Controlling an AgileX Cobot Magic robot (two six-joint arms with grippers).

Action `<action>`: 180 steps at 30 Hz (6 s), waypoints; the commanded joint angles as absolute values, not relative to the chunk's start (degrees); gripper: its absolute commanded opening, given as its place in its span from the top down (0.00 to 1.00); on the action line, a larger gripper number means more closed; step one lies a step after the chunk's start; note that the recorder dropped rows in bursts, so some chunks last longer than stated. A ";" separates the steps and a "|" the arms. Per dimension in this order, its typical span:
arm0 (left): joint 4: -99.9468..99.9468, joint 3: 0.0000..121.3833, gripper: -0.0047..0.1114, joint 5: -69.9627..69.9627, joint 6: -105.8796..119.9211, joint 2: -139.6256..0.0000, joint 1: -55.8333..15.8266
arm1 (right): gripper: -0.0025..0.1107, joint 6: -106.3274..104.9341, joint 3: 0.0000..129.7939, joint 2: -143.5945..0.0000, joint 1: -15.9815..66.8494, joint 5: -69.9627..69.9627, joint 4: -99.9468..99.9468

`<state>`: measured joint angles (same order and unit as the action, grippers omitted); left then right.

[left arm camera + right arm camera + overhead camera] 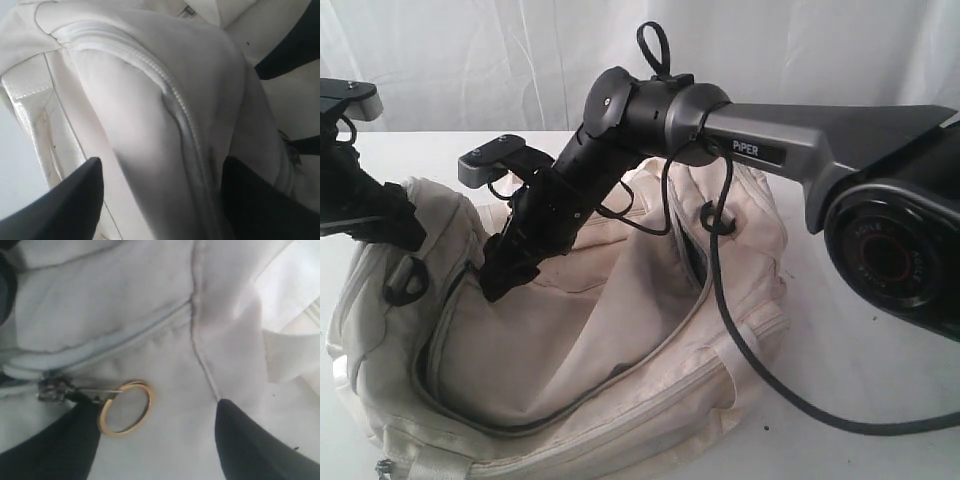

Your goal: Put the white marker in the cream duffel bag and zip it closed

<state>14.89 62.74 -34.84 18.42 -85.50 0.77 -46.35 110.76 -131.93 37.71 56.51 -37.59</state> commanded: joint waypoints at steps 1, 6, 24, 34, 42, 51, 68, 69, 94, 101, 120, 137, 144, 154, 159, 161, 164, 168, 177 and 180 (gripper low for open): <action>15.79 63.07 0.52 -35.66 17.75 -85.41 0.94 | 0.58 -46.44 110.66 -131.12 38.23 54.76 -38.51; 15.79 63.07 0.78 -36.11 17.75 -85.41 0.94 | 0.89 -46.44 110.66 -131.01 38.23 55.15 -38.74; 15.79 63.07 0.53 -37.85 17.87 -85.41 0.94 | 0.97 -29.76 110.88 -129.80 36.86 69.96 -21.25; 15.79 63.07 0.53 -37.82 17.87 -85.41 0.94 | 0.64 -30.88 110.74 -131.48 23.01 69.96 -56.67; 15.79 63.07 0.53 -37.53 17.87 -85.41 0.94 | 0.53 -55.89 110.74 -132.42 26.77 69.96 -53.28; 15.64 63.07 0.53 -35.71 17.95 -85.41 0.94 | 0.53 -59.70 110.74 -132.54 34.90 69.96 -34.28; 15.43 63.07 0.53 -35.78 19.86 -85.41 0.94 | 0.56 -32.67 110.74 -132.40 42.22 55.67 -18.19; 15.43 63.07 0.53 -35.78 19.86 -85.41 0.94 | 0.56 -32.67 110.74 -132.16 42.22 55.85 -18.19; 15.43 63.07 0.53 -35.76 19.86 -85.41 0.94 | 0.87 -32.67 110.74 -130.05 43.41 49.16 -20.97; 15.29 63.07 0.53 -35.33 19.86 -85.41 0.94 | 0.98 -32.54 110.74 -129.80 43.41 51.93 -20.74; 14.66 66.56 0.34 -38.73 20.56 -83.35 0.94 | 0.98 -33.19 110.74 -126.73 43.41 62.21 -17.69; 22.72 76.78 0.33 -38.19 22.27 -96.52 0.94 | 0.98 -32.82 110.74 -126.73 43.41 66.02 -18.33; 23.43 78.38 0.33 -44.59 22.27 -99.78 0.94 | 0.98 -32.73 110.74 -126.73 43.63 65.50 -18.33; 18.33 78.38 0.95 -38.73 17.32 -100.60 1.05 | 0.98 -33.78 110.74 -124.64 44.24 65.28 -18.68; 18.33 78.38 0.96 -34.46 14.43 -100.60 1.05 | 0.98 -34.75 110.74 -121.83 46.16 66.46 -18.46; 18.33 78.38 0.96 -34.17 13.66 -100.60 1.05 | 0.98 -34.75 110.74 -121.42 47.00 67.66 -18.46; 18.33 78.38 0.96 -34.17 13.26 -100.60 1.05 | 0.98 -34.75 110.63 -121.33 49.02 69.96 -18.46; 18.33 78.38 0.96 -34.17 13.26 -100.60 1.05 | 0.98 -34.64 109.13 -121.33 51.80 69.96 -18.46; 16.16 78.38 0.96 -34.59 13.65 -100.60 1.05 | 0.98 -29.01 105.12 -119.97 56.52 69.96 -17.69; 15.11 78.38 0.96 -34.59 13.65 -100.60 1.05 | 0.98 -24.81 102.89 -118.02 56.65 69.96 -16.47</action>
<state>16.62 78.23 -37.22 13.78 -100.55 0.77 -28.13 104.77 -120.48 55.99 67.24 -16.46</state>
